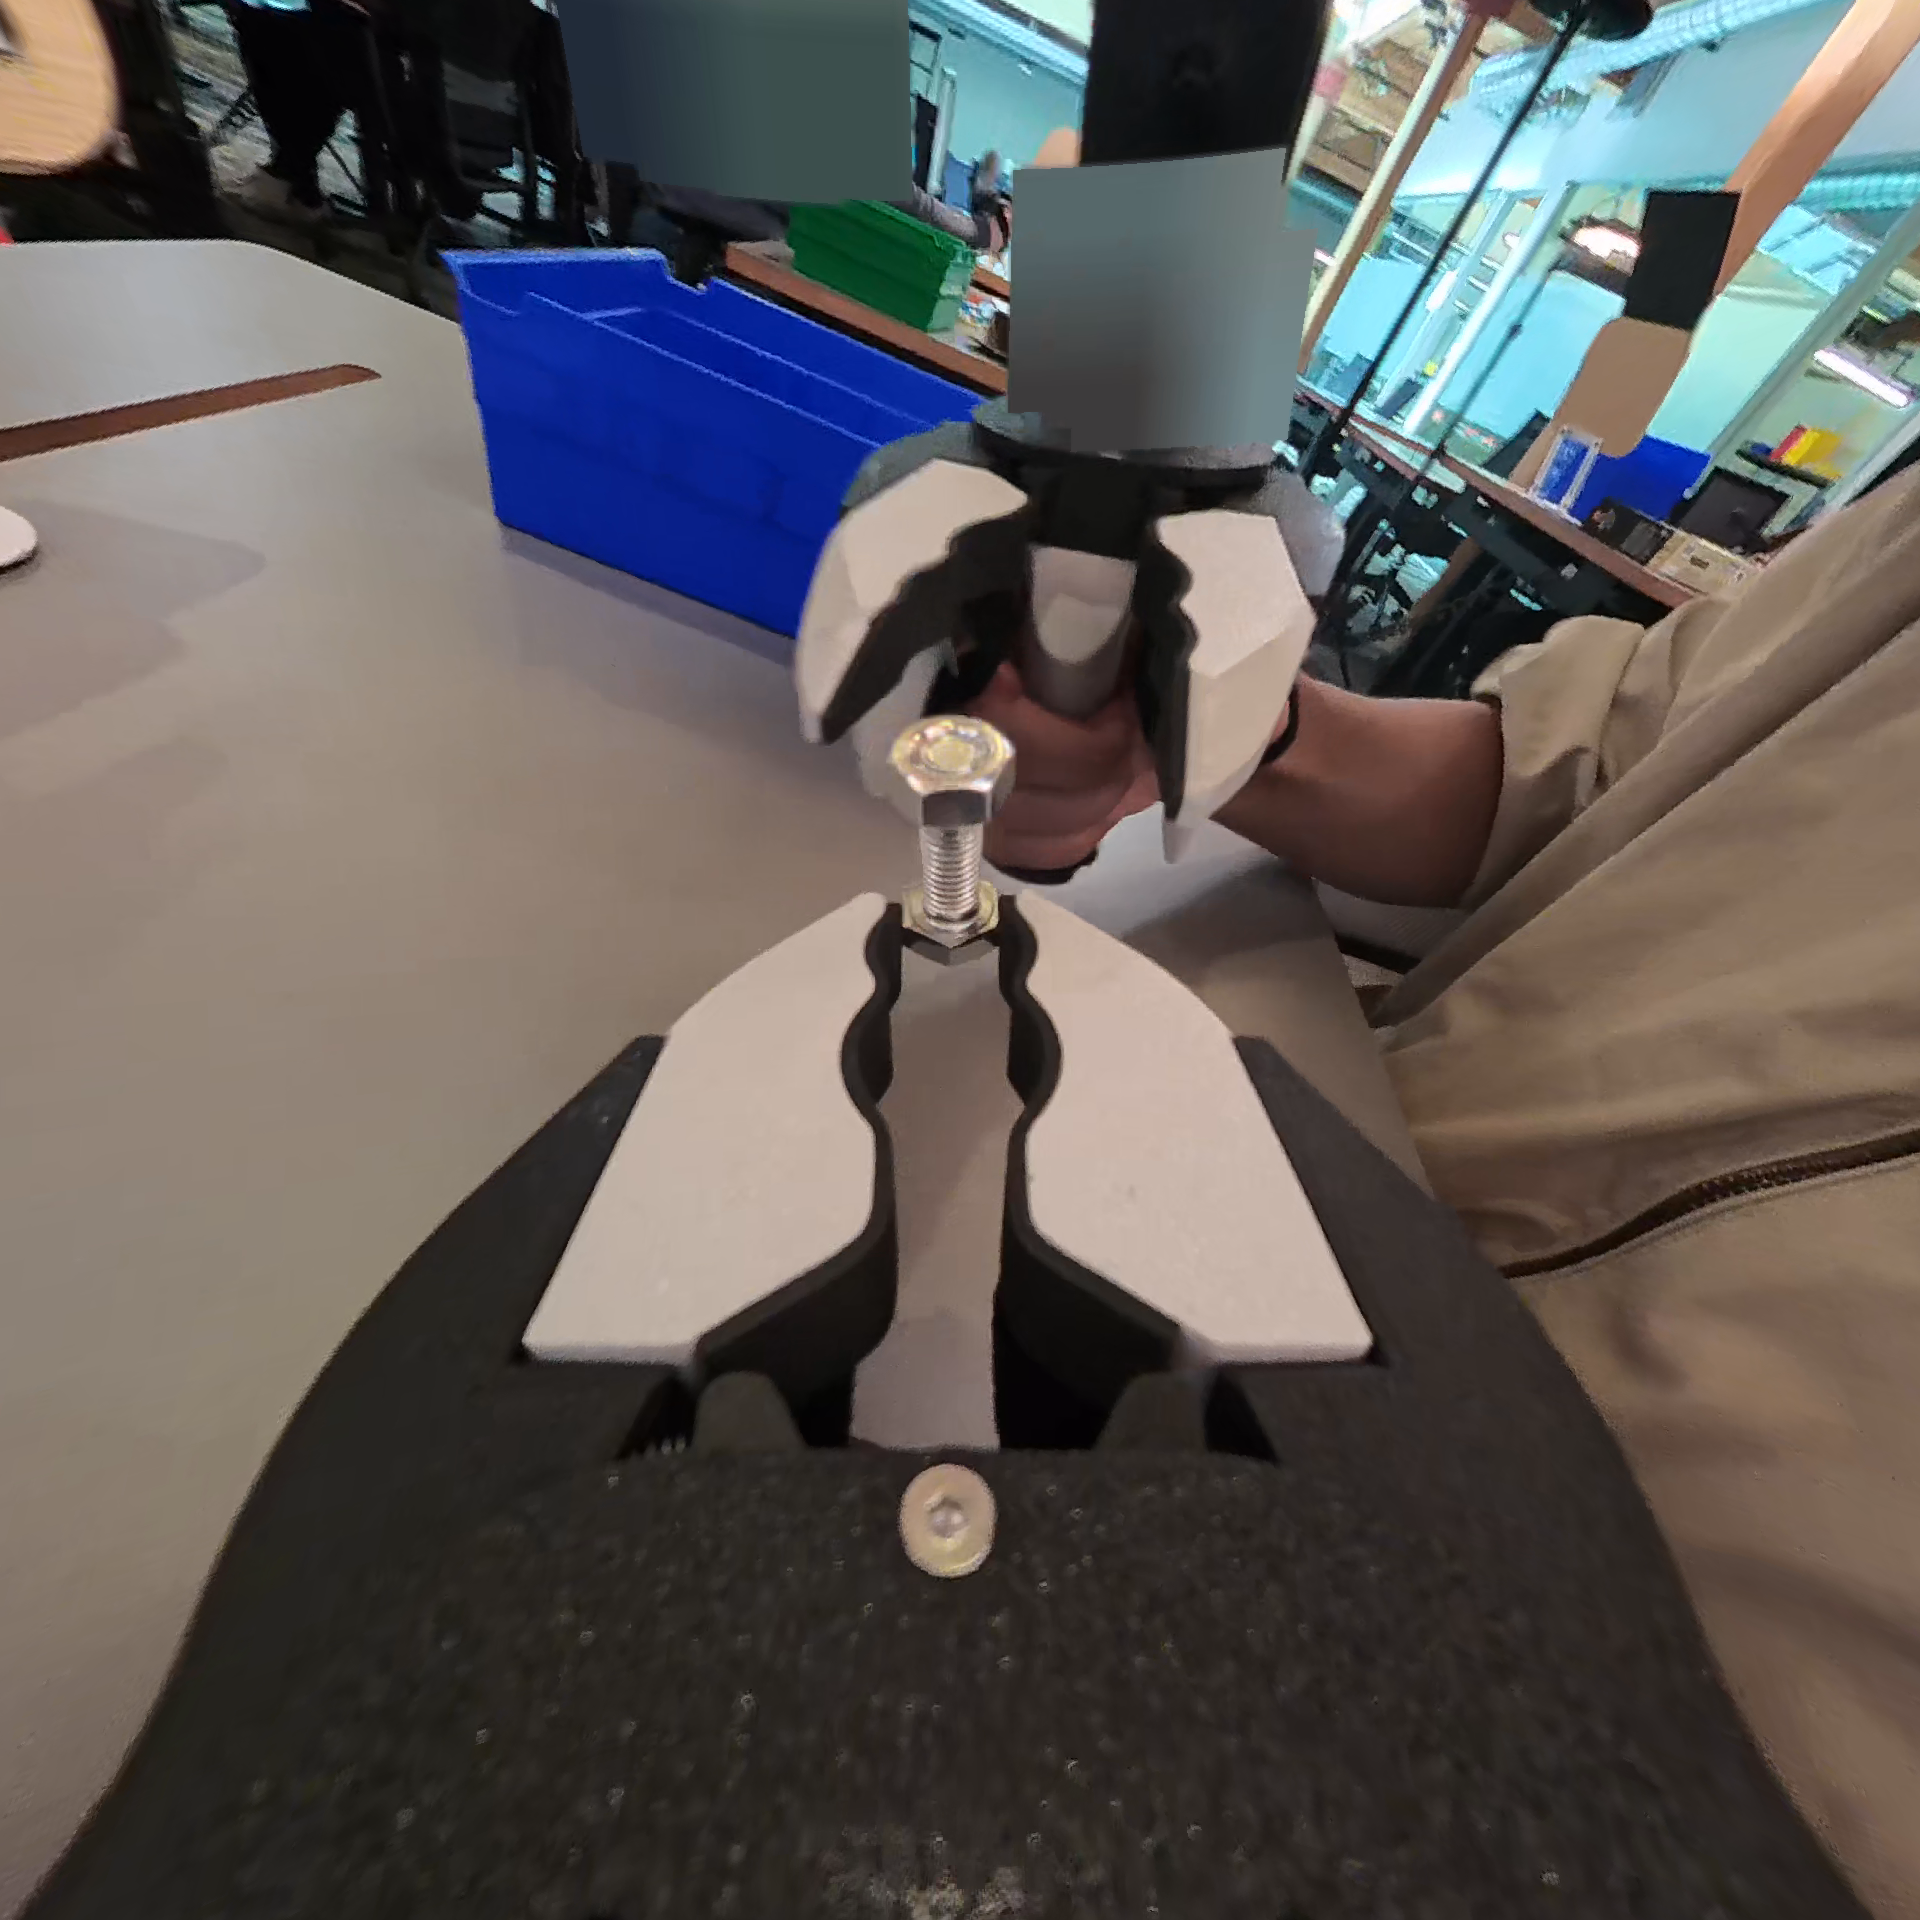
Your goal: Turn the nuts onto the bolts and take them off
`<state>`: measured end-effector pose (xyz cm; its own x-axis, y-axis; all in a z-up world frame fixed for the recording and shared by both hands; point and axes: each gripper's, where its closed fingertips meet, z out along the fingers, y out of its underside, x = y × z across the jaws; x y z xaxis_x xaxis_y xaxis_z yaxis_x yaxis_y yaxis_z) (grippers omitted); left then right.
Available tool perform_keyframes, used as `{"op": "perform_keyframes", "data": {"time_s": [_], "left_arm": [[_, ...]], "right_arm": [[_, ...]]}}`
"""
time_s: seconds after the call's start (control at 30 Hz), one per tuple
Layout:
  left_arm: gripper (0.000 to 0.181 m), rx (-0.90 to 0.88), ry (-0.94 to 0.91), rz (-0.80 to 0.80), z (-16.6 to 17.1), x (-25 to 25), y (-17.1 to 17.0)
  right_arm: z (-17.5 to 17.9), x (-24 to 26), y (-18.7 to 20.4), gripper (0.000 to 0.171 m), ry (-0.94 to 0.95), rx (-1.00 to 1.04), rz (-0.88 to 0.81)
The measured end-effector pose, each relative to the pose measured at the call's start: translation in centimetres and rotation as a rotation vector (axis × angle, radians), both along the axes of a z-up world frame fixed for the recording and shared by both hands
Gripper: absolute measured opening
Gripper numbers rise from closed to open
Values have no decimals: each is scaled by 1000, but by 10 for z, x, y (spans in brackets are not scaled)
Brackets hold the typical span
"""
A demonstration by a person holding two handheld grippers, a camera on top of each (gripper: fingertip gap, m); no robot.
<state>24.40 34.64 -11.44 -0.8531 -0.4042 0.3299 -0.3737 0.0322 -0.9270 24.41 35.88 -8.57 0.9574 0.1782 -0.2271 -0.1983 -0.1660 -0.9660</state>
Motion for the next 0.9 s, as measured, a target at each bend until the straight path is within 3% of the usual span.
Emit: {"op": "perform_keyframes", "data": {"time_s": [0.2,0.27,0.4,0.53,0.67,0.9], "left_arm": [[17,5,11,-19,-3,-2,-1],[17,-5,17,22,-1,4,6],[17,-37,22,28,4,5,12],[17,5,15,-26,-1,-4,-1],[17,3,22,-26,-2,-3,-2],[17,-14,24,-18,0,-2,1]], "right_arm": [[-2,-17,10,55,-10,-7,55],[5,-15,-3,43,-9,28,48],[7,0,-16,48,-16,21,-19],[2,-2,3,55,-2,-14,8],[-2,-18,14,56,-24,-30,49],[4,2,-9,50,-17,-5,-49]]}}
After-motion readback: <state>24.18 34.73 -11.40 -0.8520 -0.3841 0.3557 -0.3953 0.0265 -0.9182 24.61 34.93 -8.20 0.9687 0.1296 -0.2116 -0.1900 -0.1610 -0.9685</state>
